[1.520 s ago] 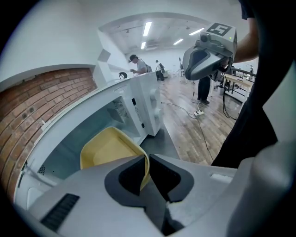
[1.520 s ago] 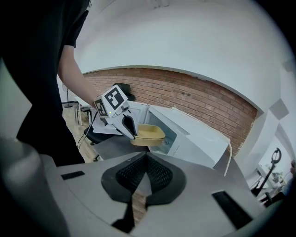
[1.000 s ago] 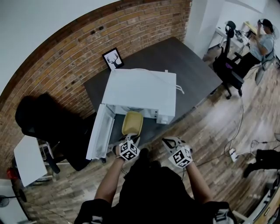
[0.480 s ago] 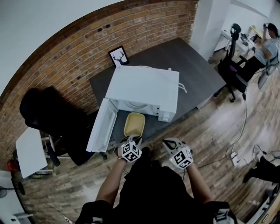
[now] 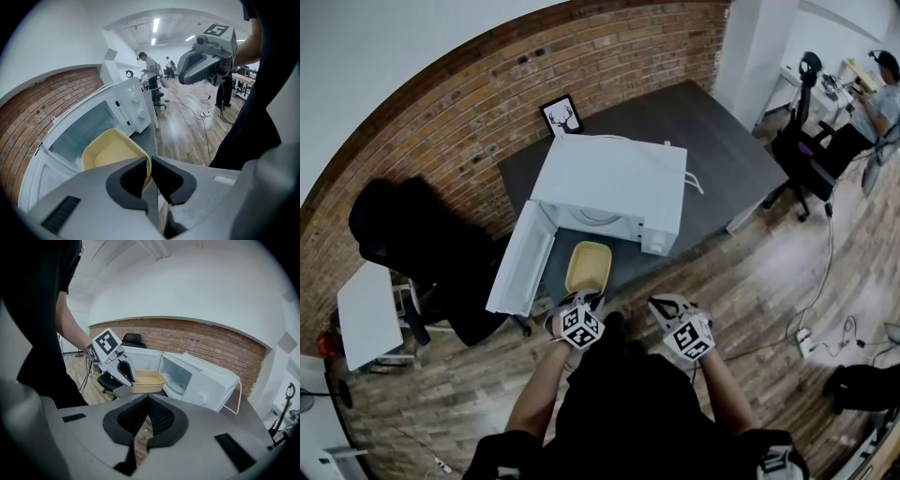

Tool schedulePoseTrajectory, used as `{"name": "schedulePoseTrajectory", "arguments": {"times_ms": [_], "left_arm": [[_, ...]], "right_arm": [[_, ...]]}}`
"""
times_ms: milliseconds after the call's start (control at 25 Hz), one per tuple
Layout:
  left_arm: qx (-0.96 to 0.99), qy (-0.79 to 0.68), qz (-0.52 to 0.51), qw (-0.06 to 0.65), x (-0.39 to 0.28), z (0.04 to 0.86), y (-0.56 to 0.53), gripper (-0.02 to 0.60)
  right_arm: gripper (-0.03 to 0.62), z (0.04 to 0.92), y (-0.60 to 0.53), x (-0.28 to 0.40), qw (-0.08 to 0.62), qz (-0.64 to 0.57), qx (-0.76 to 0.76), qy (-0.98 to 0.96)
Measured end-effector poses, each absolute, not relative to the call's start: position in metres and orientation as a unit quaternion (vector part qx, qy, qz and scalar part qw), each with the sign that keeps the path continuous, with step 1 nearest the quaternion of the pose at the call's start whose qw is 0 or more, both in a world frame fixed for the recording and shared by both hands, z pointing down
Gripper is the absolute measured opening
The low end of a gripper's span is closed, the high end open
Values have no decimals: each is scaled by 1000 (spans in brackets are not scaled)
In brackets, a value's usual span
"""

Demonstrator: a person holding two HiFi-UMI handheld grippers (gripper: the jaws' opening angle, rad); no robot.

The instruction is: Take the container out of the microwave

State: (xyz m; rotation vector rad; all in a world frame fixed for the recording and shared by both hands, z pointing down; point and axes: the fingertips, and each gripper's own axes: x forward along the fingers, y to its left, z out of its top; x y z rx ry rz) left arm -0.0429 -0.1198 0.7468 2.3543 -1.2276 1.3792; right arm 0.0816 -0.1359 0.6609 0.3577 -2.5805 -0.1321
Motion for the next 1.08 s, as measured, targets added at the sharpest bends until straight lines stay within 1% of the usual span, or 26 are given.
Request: {"name": "schedulePoseTrajectory", "arguments": {"times_ms": [1080], "left_arm": [[784,-410,461,70,-25,749,-82,31]], "right_arm": [[-3,671,-105,95,266,-50,127,-954]]}}
